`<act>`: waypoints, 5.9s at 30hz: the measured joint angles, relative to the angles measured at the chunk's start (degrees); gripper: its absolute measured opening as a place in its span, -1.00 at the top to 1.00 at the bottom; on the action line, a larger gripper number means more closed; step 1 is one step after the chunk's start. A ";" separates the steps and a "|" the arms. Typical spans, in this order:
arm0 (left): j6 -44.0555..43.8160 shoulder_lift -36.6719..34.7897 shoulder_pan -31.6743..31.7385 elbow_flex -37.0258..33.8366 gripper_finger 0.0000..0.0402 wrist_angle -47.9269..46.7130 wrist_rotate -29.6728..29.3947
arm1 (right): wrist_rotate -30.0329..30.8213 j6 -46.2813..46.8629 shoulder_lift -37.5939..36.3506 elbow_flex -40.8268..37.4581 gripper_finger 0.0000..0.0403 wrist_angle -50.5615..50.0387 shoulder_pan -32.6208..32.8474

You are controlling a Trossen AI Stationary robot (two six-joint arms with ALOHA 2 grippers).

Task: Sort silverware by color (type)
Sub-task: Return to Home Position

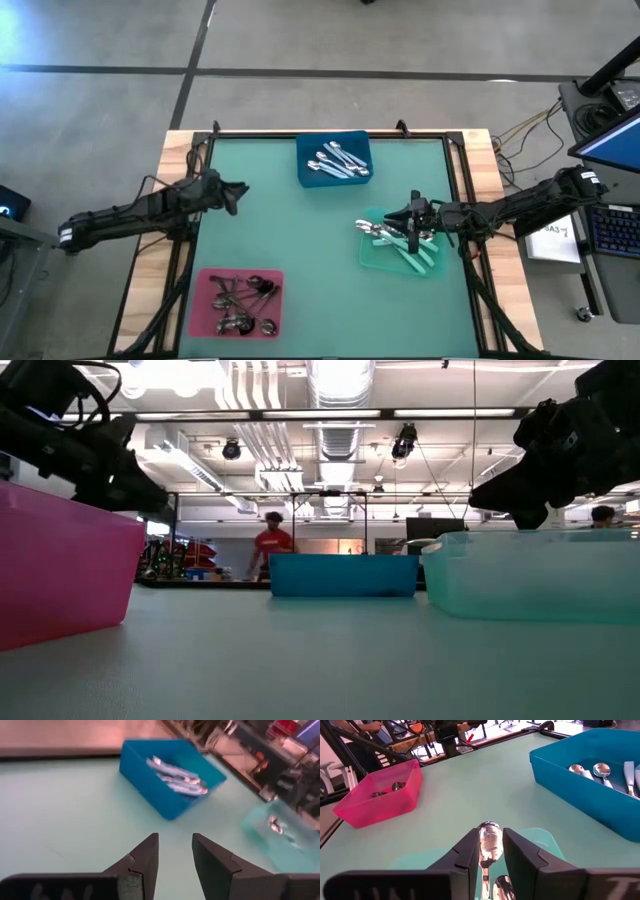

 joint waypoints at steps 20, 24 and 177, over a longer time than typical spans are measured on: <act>9.72 -1.08 -0.50 -1.24 0.51 8.69 4.21 | 0.00 0.00 -0.02 0.00 0.64 0.00 0.00; 9.54 0.27 -0.55 -1.24 0.51 8.65 3.87 | 0.00 0.00 0.00 0.00 0.62 0.00 0.00; 3.73 -12.15 -0.59 -10.33 0.51 26.38 6.73 | -0.02 -0.01 -41.90 -2.73 0.60 -9.25 -2.27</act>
